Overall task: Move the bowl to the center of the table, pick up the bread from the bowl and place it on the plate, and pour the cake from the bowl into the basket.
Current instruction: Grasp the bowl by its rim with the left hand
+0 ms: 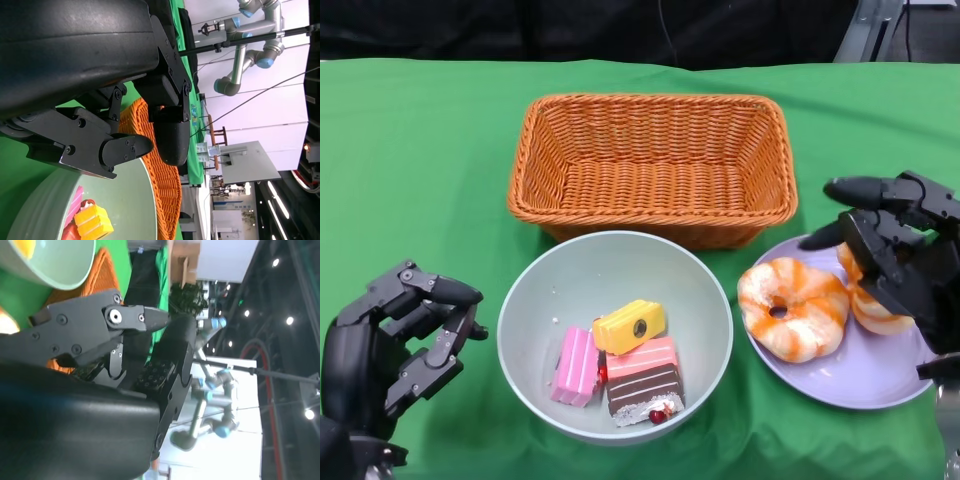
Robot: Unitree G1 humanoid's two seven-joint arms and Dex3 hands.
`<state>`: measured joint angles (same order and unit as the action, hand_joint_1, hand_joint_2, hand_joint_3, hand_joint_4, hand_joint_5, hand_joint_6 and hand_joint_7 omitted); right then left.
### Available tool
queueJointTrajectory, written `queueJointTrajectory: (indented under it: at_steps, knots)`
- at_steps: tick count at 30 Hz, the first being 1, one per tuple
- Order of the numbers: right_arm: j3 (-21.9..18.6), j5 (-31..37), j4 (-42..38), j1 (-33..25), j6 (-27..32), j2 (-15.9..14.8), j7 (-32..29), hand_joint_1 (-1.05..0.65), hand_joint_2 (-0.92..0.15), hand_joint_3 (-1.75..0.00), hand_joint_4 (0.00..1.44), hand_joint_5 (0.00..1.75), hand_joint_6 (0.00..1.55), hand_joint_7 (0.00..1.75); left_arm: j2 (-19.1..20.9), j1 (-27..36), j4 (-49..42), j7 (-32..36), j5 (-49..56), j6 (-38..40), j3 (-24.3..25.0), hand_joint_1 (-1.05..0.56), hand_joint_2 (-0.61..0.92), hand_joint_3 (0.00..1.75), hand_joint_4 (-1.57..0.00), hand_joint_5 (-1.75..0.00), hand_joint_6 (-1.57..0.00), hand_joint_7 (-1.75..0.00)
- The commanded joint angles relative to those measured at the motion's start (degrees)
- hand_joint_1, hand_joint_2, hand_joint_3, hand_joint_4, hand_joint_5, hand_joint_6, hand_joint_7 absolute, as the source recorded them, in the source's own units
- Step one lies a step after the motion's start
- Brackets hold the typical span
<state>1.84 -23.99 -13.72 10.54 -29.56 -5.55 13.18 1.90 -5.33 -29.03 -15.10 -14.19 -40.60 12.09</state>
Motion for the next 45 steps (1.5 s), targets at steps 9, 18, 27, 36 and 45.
queueJointTrajectory:
  at_steps: [9,18,27,36,45]
  knots:
    - [-4.98,-1.25,1.44,-1.17,4.99,2.81,5.90,-0.11,-0.52,-1.10,0.78,1.59,0.77,1.19,9.61,1.81,5.09,-4.50,7.95,-10.86,-1.87,-0.30,0.82,0.27,-0.61,-0.40,-0.70,-0.12]
    - [-6.87,0.56,1.64,-0.82,6.23,4.98,5.42,-0.12,-0.53,-1.06,0.79,1.59,0.78,1.19,22.75,5.72,20.22,-3.62,23.75,-12.84,-1.36,-0.52,0.87,0.01,-0.34,-0.01,-0.42,0.00]
    - [-8.08,0.82,3.27,-1.25,8.65,6.02,4.01,-0.12,-0.57,-1.01,0.78,1.58,0.76,1.21,21.30,3.86,16.42,7.98,38.77,-26.33,1.99,-0.57,0.81,0.00,-0.41,-0.05,-0.44,-0.03]
    - [-8.66,1.63,4.98,-2.06,10.67,7.04,2.81,-0.12,-0.56,-1.02,0.76,1.58,0.74,1.22,11.44,-3.75,5.64,26.71,60.04,-47.76,13.30,-0.41,0.83,0.01,-0.79,-0.21,-0.74,-0.09]
    - [-8.36,2.84,6.27,-2.85,11.25,7.80,1.89,-0.14,-0.53,-1.06,0.76,1.59,0.75,1.23,10.70,-5.71,3.47,31.30,67.01,-51.84,15.61,-0.36,0.84,0.01,-0.86,-0.24,-0.82,-0.08]
